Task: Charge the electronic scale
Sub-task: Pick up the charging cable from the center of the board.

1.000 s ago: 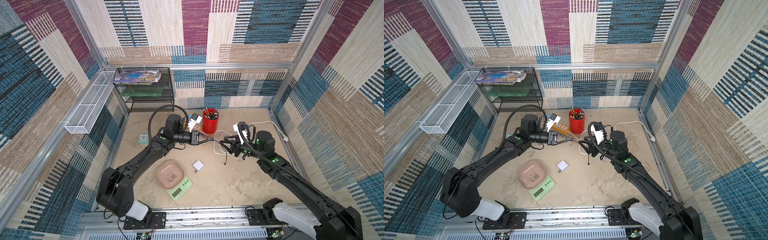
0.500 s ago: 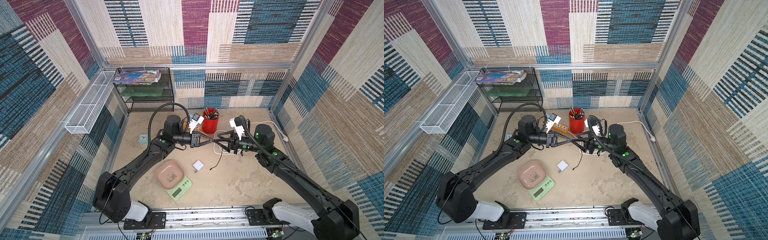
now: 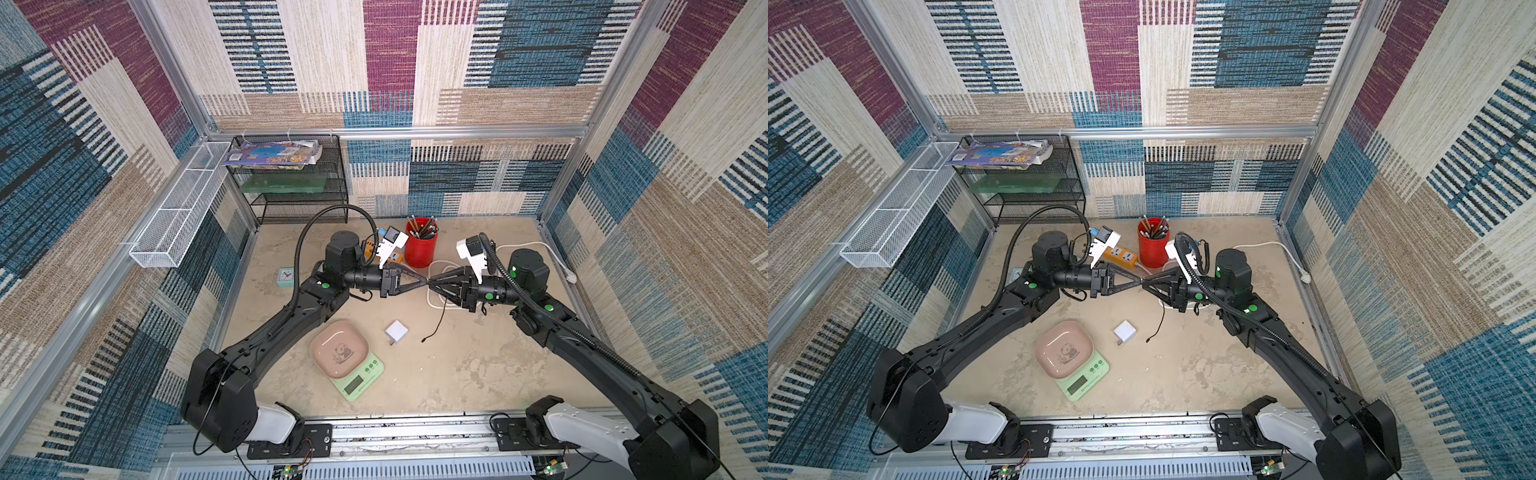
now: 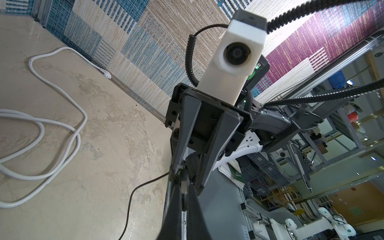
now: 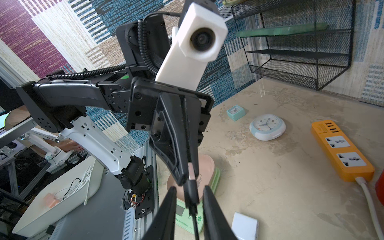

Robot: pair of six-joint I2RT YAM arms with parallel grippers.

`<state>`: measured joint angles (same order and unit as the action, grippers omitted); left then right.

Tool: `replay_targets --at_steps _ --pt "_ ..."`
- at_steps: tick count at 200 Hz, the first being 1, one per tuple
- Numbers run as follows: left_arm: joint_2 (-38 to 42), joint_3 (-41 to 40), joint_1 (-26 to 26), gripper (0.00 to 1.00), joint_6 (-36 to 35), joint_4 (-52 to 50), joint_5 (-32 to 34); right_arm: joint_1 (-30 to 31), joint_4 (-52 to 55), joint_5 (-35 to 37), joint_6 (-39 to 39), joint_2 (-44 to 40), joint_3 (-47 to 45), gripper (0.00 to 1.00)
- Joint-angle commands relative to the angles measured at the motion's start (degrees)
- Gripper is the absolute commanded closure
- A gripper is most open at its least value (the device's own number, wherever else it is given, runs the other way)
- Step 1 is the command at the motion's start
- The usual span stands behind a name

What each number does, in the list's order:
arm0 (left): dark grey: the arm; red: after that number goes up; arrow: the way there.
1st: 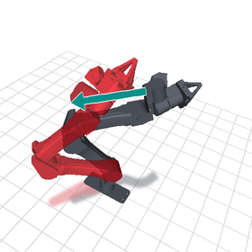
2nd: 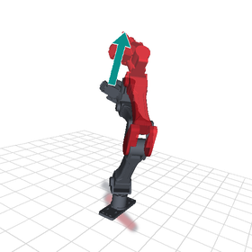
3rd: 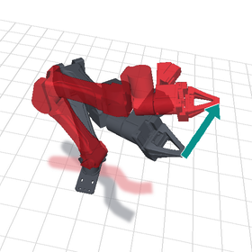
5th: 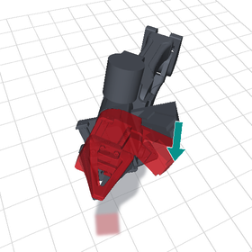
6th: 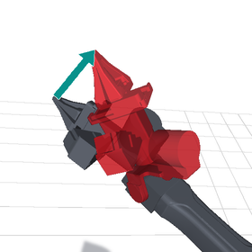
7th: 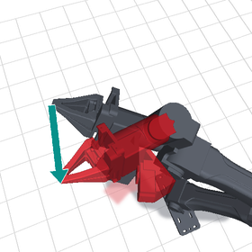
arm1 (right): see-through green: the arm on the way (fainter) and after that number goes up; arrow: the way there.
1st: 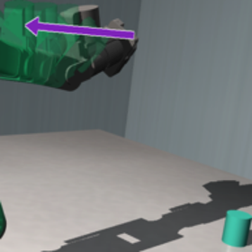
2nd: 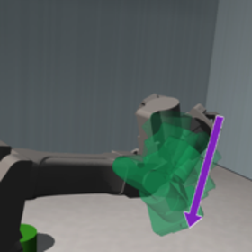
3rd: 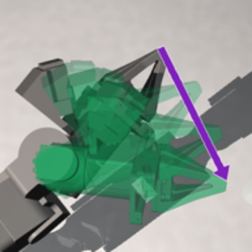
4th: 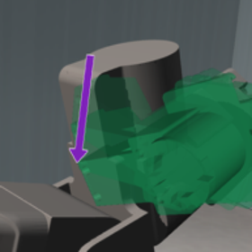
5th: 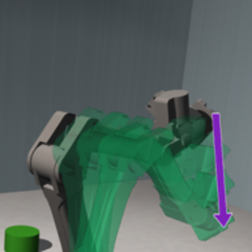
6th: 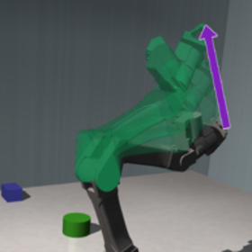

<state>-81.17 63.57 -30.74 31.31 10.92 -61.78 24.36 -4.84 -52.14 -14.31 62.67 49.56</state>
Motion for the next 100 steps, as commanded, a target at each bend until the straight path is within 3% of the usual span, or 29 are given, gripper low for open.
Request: replay_targets --at_steps 1,24,39,64,80,100 --pt "0.6 -0.1 -0.1 0.95 -0.2 1.8 -0.6 0.2 -2.7 -1.4 0.3 0.0 0.0 0.79" --pt "0.6 0.0 -0.2 0.94 -0.6 1.5 -0.4 0.3 -3.7 -1.6 0.4 -0.5 -0.3 0.89" --pt "0.7 -0.1 -0.3 0.89 -1.7 0.4 -0.1 0.1 -3.7 -1.4 0.8 -0.8 -0.3 0.98" --pt "1.8 -0.5 -0.3 0.60 -5.6 -3.6 2.3 -1.9 -2.3 -1.2 1.1 -1.3 -0.6 1.00" --pt "3.5 -1.9 -0.3 0.37 -9.1 -7.2 7.1 -4.2 -0.7 -0.9 1.0 -1.9 -0.8 1.00" --pt "5.6 -4.7 -0.3 0.24 -13.0 -10.7 16.5 -7.6 2.3 1.5 -0.1 -2.6 -0.8 1.00"
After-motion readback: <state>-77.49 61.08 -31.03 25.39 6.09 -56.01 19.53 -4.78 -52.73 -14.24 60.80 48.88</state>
